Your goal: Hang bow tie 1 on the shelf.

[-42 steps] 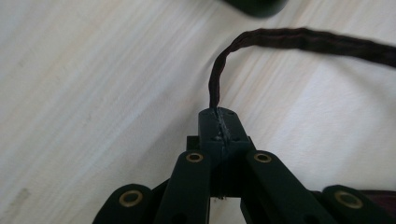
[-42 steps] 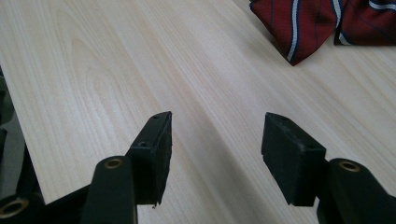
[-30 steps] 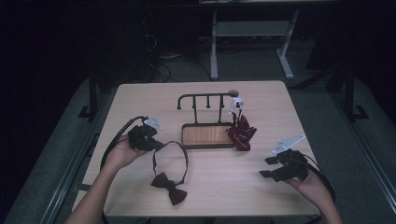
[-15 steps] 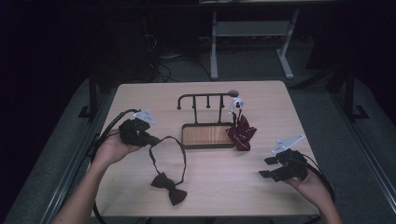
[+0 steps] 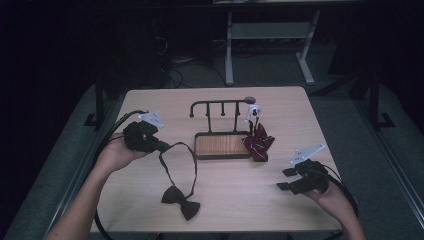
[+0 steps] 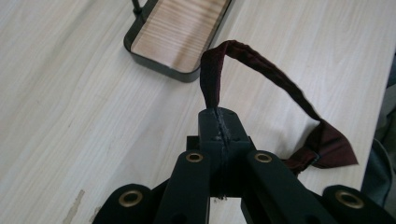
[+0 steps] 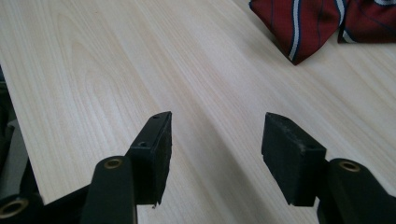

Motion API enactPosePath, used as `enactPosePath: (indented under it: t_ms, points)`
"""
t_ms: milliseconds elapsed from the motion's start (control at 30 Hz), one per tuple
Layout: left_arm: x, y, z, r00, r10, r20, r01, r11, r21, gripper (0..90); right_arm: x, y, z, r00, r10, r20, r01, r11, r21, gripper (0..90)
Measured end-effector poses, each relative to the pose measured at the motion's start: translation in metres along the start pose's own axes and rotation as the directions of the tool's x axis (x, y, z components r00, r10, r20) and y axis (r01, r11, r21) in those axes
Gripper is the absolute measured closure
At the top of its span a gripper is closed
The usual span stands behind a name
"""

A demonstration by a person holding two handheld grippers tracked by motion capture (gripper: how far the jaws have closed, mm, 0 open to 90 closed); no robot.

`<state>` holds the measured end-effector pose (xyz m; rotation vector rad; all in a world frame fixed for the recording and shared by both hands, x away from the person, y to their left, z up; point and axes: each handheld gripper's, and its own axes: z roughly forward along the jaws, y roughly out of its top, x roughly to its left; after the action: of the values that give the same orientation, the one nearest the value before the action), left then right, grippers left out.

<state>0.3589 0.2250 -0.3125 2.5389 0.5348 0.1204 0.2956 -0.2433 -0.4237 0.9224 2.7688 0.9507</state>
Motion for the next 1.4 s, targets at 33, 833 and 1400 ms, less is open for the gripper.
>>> enactPosePath:
  t_ms: [33, 833, 1400]
  points:
    - [0.0, 0.002, -0.002, 1.0, 0.004, -0.001, -0.004, 1.0, 0.001, 89.8, 0.0, 0.0, 0.0, 1.0, -0.001, 0.001, 0.001, 1.0, 0.0, 42.7]
    - [0.001, 0.049, -0.03, 0.9971, 0.072, -0.024, -0.072, 0.9974, -0.007, 89.8, -0.002, 0.0, 0.0, 1.0, -0.001, 0.003, 0.001, 1.0, -0.001, 43.1]
    - [0.005, 0.063, -0.031, 0.9961, 0.085, -0.022, -0.085, 0.9963, -0.007, 89.9, -0.003, -0.001, 0.001, 1.0, -0.003, 0.001, 0.003, 1.0, -0.001, 43.3]
